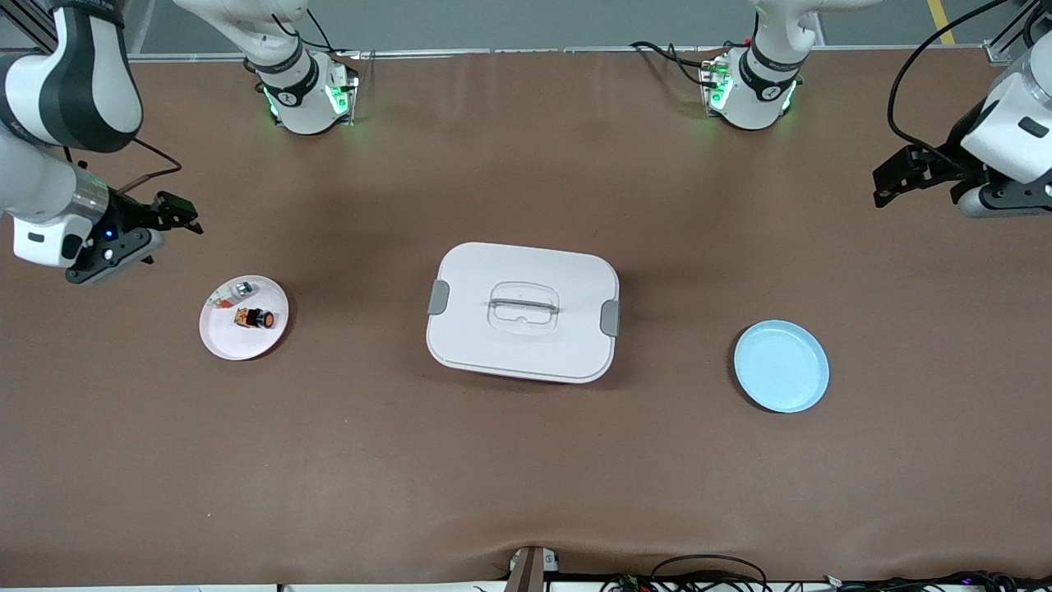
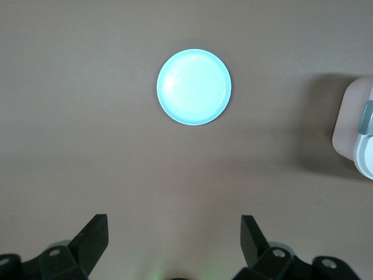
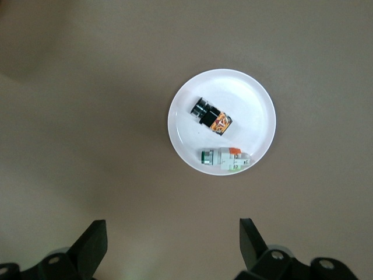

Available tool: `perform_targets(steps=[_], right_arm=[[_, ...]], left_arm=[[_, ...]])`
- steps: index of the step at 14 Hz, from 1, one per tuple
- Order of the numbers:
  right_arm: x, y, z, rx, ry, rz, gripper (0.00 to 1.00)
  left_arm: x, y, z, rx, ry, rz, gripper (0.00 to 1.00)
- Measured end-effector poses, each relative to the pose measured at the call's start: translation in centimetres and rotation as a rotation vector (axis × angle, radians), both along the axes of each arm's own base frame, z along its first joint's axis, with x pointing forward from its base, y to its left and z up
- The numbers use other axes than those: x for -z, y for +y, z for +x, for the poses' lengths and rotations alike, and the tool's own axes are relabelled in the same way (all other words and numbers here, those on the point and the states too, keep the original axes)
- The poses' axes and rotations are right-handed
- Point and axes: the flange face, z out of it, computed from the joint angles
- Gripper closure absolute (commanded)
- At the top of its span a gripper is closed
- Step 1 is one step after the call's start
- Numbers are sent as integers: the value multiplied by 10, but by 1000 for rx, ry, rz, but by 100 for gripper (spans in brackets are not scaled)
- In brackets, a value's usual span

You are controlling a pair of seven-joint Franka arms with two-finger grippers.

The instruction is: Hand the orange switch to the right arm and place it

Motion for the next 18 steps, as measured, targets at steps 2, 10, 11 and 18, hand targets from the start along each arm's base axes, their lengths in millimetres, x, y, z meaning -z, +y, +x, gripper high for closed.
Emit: perform_targets(steps=[2,10,11,18], right_arm=[[-15,0,-2,62,19,-8,0],[-48,9,5,309,3,-49,0],[-56,13,8,334,-8,-52,0],[-92,24,20,438,-52,-63,0]], left_arm=[[0,0,0,0,0,0,0],[-4,0,0,0,-9,-1,0],[-4,0,0,0,-9,-1,0],[-5,0,0,0,-10,-1,0]])
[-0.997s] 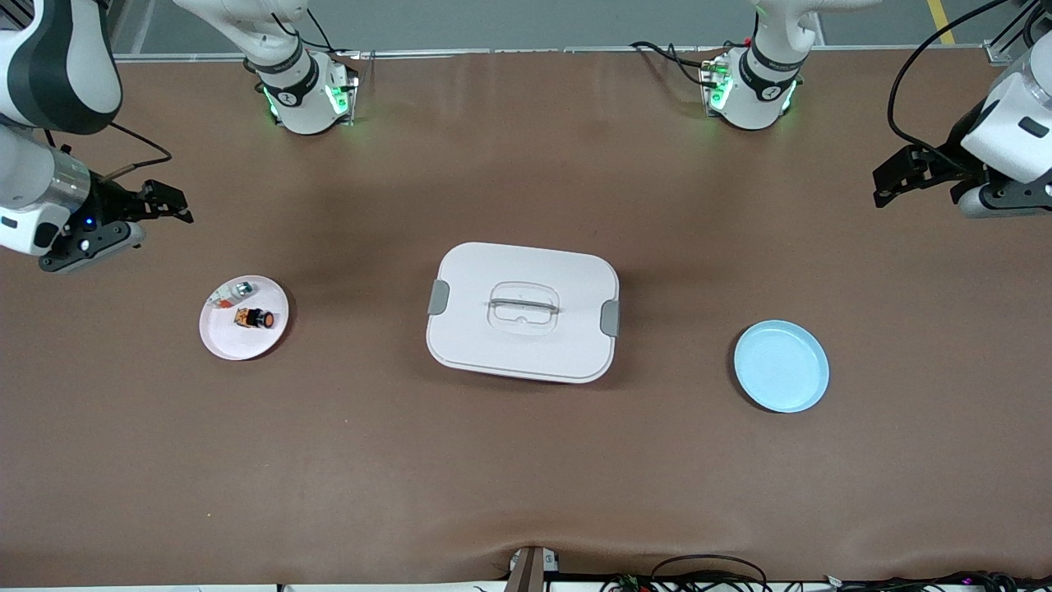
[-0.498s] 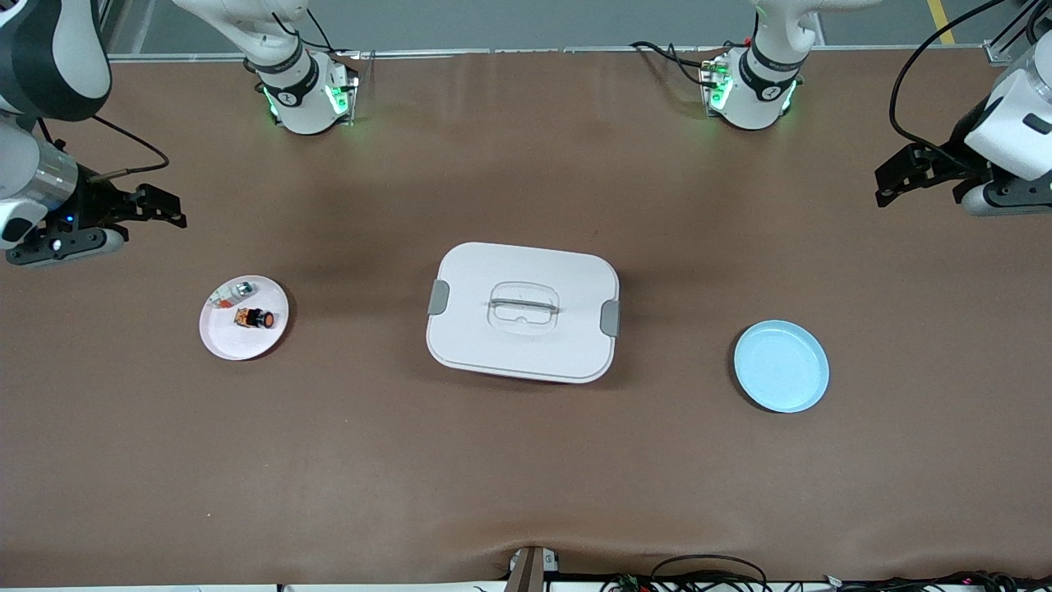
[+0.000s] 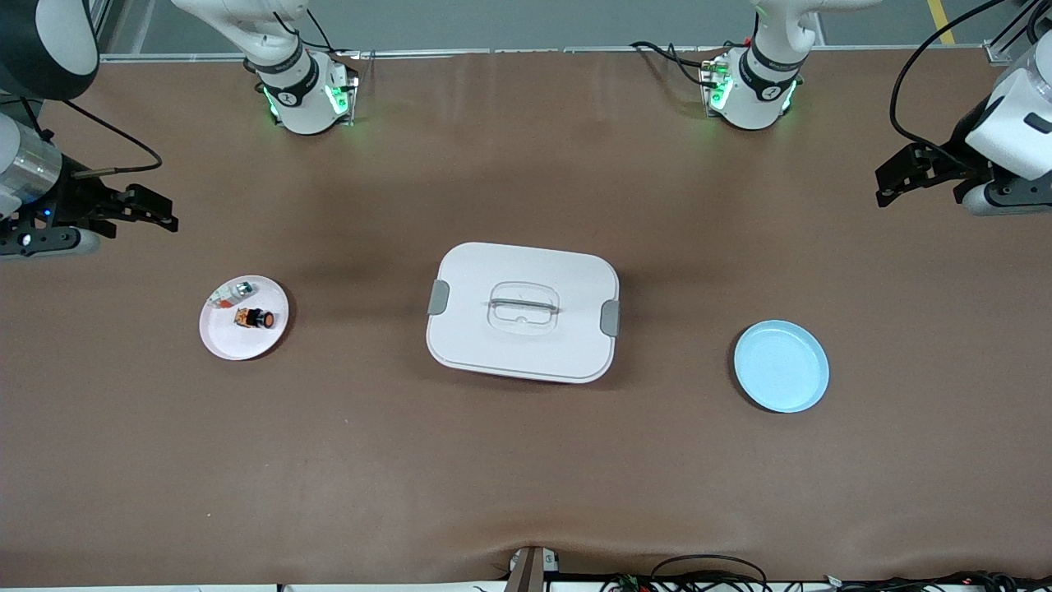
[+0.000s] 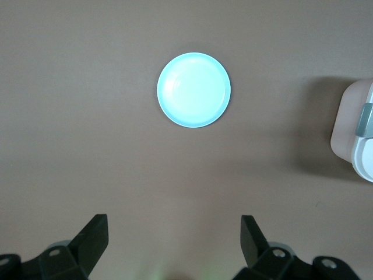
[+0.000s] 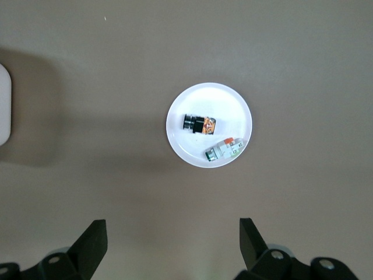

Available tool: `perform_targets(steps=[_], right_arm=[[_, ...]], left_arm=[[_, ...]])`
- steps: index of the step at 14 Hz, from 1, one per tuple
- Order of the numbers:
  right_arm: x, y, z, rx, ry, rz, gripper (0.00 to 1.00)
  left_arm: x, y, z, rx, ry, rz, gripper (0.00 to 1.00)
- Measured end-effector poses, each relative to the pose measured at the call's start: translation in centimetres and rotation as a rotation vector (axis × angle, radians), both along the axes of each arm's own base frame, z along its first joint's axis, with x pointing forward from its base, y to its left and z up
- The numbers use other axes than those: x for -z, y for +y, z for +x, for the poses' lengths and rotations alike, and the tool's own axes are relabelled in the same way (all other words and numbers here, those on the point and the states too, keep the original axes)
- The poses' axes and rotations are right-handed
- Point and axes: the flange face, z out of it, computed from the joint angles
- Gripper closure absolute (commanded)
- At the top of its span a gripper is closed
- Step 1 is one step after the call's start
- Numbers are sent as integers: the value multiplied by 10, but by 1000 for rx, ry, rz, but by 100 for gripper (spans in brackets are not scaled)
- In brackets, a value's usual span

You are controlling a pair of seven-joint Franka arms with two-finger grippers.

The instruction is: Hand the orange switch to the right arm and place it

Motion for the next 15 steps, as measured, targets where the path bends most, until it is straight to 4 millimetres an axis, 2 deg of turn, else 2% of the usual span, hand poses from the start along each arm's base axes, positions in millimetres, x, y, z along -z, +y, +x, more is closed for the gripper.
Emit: perform_targets(steps=[5,8,15], right_arm=[[-38,-3,10,44,-54,-5,0],[-57,-4,6,58,-35,-4,0],[-58,7,7,50,-29,-1,0]], left_arm=[[0,0,0,0,0,0,0],[0,0,0,0,-1,0,0],[0,-3,0,6,-1,0,0]])
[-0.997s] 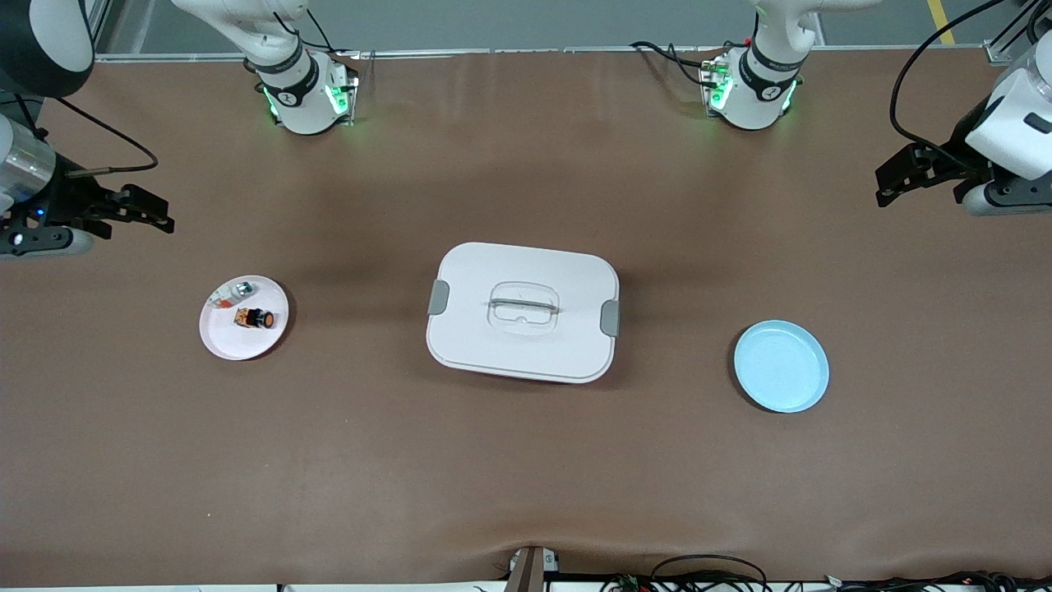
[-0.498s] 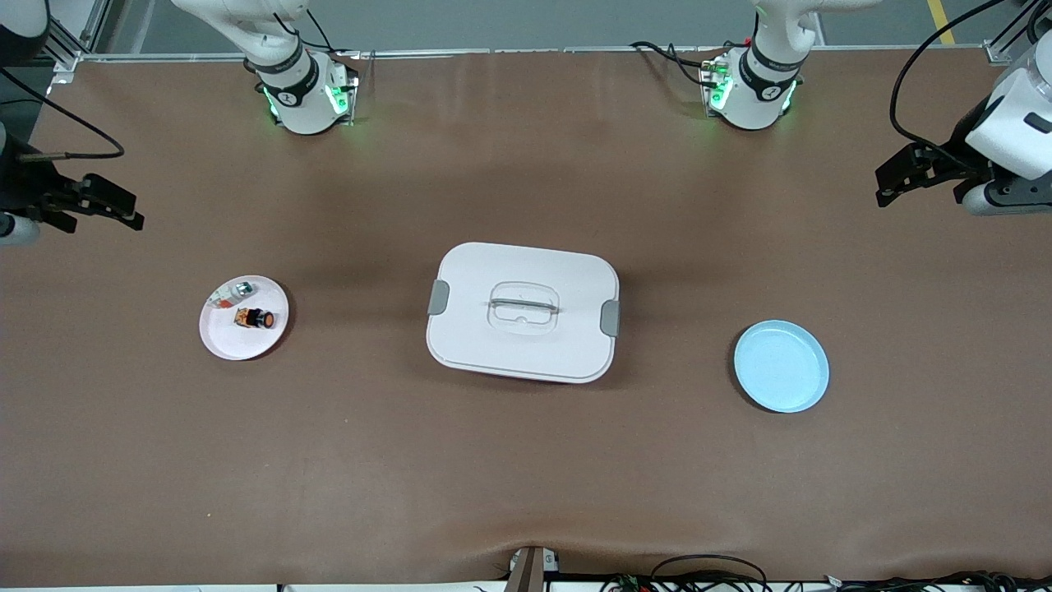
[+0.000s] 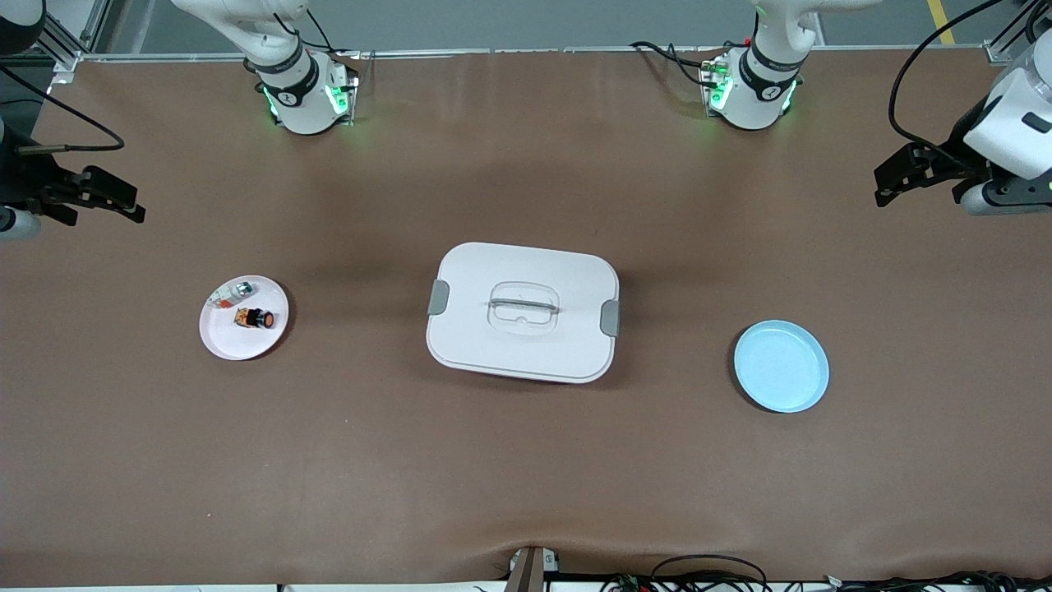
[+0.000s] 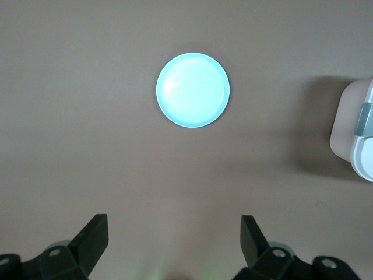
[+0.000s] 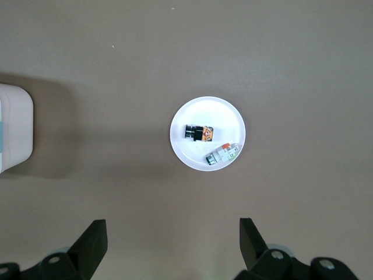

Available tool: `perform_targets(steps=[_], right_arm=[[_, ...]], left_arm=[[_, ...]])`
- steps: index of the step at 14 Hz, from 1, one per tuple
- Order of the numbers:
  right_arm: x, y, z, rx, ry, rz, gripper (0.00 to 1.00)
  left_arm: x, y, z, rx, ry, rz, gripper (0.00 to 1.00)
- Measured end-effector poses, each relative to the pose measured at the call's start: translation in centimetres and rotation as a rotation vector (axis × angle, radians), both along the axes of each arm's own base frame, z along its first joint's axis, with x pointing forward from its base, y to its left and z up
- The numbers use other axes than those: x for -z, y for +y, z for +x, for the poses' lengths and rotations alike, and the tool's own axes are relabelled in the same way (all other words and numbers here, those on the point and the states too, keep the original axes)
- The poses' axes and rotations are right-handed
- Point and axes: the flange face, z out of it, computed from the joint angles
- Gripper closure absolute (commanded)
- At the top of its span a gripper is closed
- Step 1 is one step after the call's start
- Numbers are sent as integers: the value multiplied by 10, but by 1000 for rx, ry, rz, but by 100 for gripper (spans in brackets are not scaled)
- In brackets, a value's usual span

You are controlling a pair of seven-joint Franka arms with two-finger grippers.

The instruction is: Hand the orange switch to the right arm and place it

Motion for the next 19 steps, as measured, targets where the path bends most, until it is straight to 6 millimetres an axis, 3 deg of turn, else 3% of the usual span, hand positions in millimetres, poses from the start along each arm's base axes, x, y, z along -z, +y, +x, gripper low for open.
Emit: perform_targets(steps=[3,7,9,13,19], right_arm=[[-2,8,1,29,-4,32,0],[-8,44,2,-15,-21,40,0],[-11,52,2,-20,-30,40,0],[-22,40,3,1,-50,40,0],[-21,10,-1,41,-21,-9,0]], left_arm=[[0,-3,0,8,0,0,0],[-1,-4,0,27,-1,0,0],[-2,-4,0,37,-2,0,0],[-6,-3,0,40,-11,-1,0],[-8,-2,0,38,-15,-2,0]])
